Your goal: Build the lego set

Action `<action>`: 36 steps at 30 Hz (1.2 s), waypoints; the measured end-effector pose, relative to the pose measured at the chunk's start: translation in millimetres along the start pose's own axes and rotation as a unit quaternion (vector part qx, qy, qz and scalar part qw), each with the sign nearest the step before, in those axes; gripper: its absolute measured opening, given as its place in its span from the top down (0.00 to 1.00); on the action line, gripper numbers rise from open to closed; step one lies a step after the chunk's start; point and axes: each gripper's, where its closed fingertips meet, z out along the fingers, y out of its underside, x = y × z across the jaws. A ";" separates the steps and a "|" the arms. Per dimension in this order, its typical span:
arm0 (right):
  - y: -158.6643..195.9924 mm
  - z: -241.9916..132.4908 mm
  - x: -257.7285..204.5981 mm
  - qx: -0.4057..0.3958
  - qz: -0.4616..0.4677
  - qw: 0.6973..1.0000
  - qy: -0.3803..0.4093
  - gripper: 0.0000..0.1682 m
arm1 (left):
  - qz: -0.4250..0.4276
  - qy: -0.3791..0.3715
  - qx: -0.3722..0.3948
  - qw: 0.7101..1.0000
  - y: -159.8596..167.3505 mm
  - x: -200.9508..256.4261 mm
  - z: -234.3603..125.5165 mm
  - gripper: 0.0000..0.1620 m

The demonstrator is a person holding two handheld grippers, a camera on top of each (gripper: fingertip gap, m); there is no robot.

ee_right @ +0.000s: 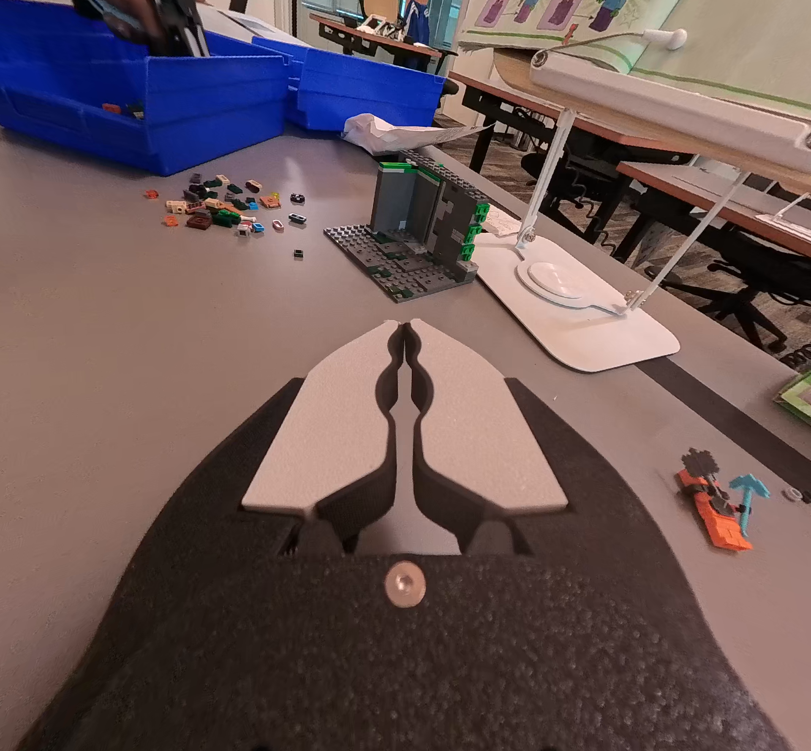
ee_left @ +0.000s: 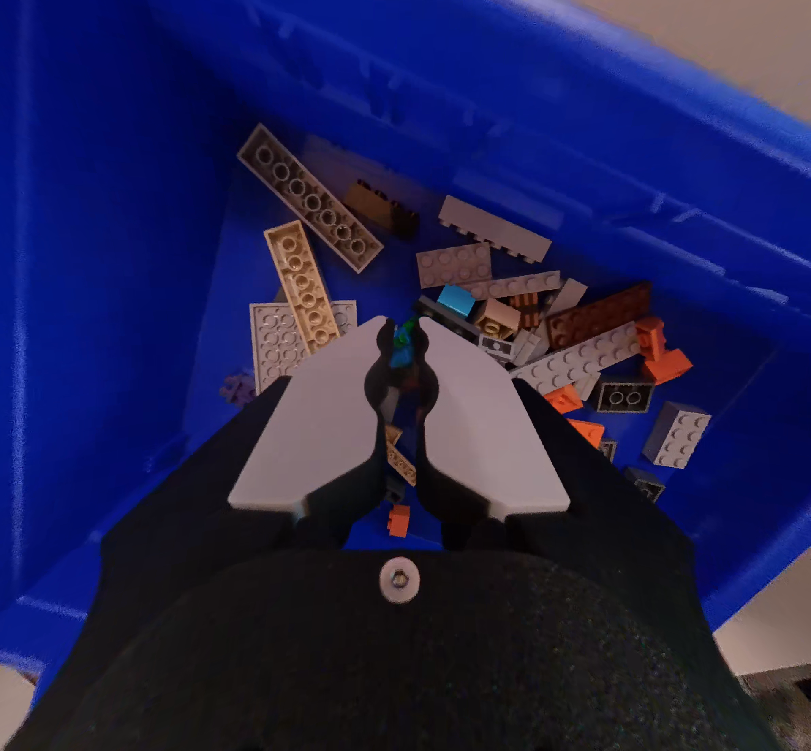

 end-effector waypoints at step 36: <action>-72.3 -0.1 -30.4 0.070 -0.081 0.994 -0.006 0.95 | 0.100 0.401 0.461 0.785 -117.0 354.8 -195.5 0.97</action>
